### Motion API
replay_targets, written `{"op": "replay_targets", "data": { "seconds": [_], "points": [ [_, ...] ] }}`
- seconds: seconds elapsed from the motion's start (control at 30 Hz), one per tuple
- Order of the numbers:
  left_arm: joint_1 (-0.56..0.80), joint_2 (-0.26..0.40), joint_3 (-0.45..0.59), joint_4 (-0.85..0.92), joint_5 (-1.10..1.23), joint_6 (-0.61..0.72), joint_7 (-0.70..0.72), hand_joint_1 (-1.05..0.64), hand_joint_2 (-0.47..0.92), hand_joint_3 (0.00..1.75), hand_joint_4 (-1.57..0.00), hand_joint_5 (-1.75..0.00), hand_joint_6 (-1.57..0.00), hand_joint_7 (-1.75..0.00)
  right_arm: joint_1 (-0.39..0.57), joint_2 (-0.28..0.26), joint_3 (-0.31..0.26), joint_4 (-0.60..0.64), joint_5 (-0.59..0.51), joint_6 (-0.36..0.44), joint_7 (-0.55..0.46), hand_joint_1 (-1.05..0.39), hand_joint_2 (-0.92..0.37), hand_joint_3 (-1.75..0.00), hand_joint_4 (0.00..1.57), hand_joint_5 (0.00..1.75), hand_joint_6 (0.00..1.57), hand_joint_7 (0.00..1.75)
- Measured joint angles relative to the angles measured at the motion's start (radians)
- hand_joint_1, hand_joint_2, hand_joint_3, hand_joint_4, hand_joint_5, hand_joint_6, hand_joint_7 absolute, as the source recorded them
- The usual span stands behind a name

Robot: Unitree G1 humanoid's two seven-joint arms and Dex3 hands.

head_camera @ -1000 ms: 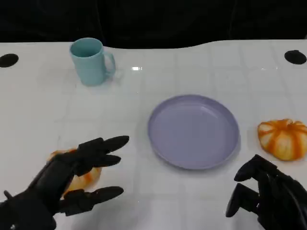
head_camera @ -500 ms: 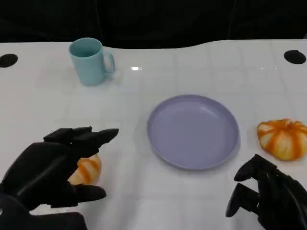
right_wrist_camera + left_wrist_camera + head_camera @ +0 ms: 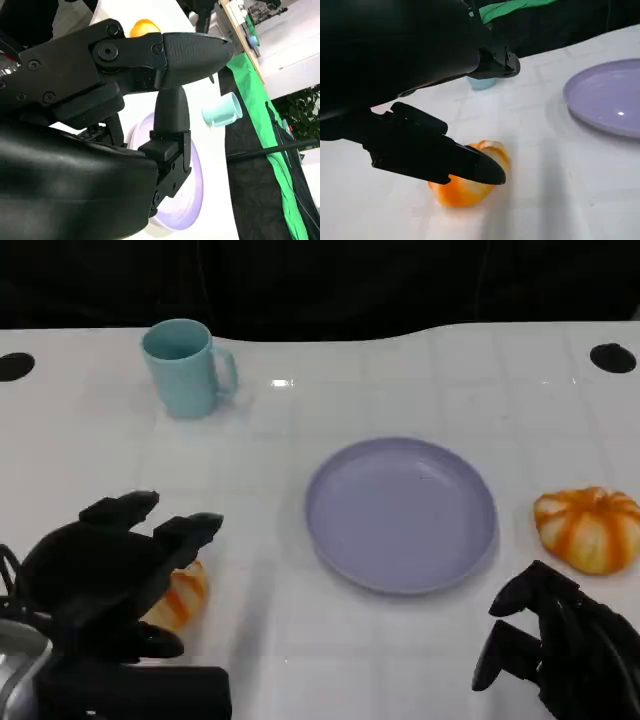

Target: Grasp the bread from the table and place it into the plate.

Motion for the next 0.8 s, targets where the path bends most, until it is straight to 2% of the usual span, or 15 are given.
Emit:
{"op": "replay_targets", "data": {
  "seconds": [0.43, 0.8],
  "points": [
    [-0.155, -0.009, -0.139, 0.211, 0.094, 0.1, -0.069, -0.53, 0.87, 0.0, -0.02, -0.03, -0.12, 0.0, 0.0, 0.0, -0.001, -0.003, 0.005, 0.014, -0.002, -0.54, -0.92, -0.43, 0.62, 1.75, 0.42, 1.67],
    [-0.26, -0.031, -0.223, 0.434, 0.106, 0.121, -0.041, -0.52, 0.86, 0.0, -0.03, -0.03, -0.12, 0.0, 0.003, 0.0, 0.0, -0.005, 0.001, 0.014, -0.001, -0.54, -0.92, -0.44, 0.61, 1.75, 0.4, 1.67]
  ]
}}
